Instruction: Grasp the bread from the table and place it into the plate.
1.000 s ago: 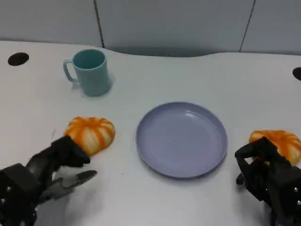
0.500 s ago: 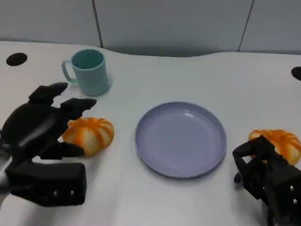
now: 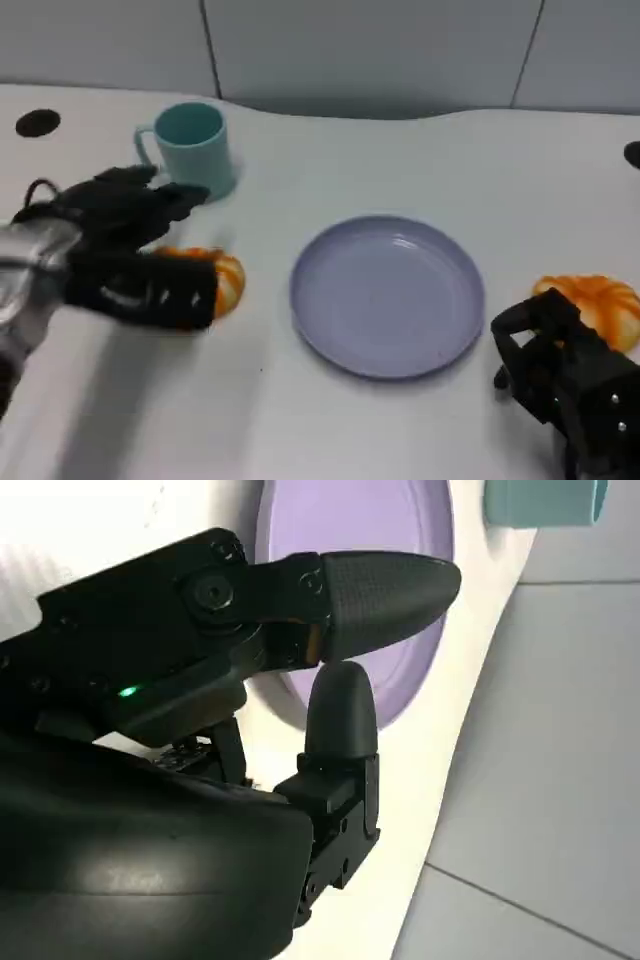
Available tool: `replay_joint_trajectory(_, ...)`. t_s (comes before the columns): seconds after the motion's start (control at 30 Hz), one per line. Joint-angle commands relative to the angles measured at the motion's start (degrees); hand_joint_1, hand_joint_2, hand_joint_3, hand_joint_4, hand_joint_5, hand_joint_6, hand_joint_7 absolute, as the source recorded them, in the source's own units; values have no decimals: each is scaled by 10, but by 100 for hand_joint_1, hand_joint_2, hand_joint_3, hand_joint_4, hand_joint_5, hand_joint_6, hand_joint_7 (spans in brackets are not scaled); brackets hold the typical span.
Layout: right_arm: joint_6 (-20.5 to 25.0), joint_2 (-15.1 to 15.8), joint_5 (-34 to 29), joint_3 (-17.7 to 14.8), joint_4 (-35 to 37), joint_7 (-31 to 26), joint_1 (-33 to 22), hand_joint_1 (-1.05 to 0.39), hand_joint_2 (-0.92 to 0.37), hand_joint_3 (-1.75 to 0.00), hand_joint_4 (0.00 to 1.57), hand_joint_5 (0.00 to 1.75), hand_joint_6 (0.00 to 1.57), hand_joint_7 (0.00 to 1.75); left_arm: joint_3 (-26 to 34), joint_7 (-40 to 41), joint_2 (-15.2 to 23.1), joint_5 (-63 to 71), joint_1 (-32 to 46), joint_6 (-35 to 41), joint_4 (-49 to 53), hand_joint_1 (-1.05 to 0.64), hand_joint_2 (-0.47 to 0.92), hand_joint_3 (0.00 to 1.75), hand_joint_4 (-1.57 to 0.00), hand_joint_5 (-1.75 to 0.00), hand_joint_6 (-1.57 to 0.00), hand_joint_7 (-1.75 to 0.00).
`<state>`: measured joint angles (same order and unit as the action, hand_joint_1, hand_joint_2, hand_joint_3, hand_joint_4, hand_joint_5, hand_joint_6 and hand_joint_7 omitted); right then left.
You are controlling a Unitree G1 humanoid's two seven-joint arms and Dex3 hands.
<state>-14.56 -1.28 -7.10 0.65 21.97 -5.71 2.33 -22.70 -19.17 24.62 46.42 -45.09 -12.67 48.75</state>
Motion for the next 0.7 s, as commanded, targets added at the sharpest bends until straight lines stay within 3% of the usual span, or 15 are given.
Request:
replay_joint_trajectory(0.03,-9,12,-3,-5,-2,-6,-3,-26,-92,-42,61,175,37,167,-29,0,-46,-10,-76,13,138,-83,81,0,0,0,-3,-2)
replay_joint_trajectory(0.4,-2,7,0,-4,-25,-6,-19,-24,-92,-42,61,175,37,167,-71,52,-112,-19,-102,46,268,-80,74,0,-3,-2,-13,-5)
replay_joint_trajectory(0.7,4,10,2,-5,-44,0,-32,-23,-92,-42,62,175,37,168,-78,113,-124,-29,-59,54,281,-77,68,0,-7,-4,-19,-4)
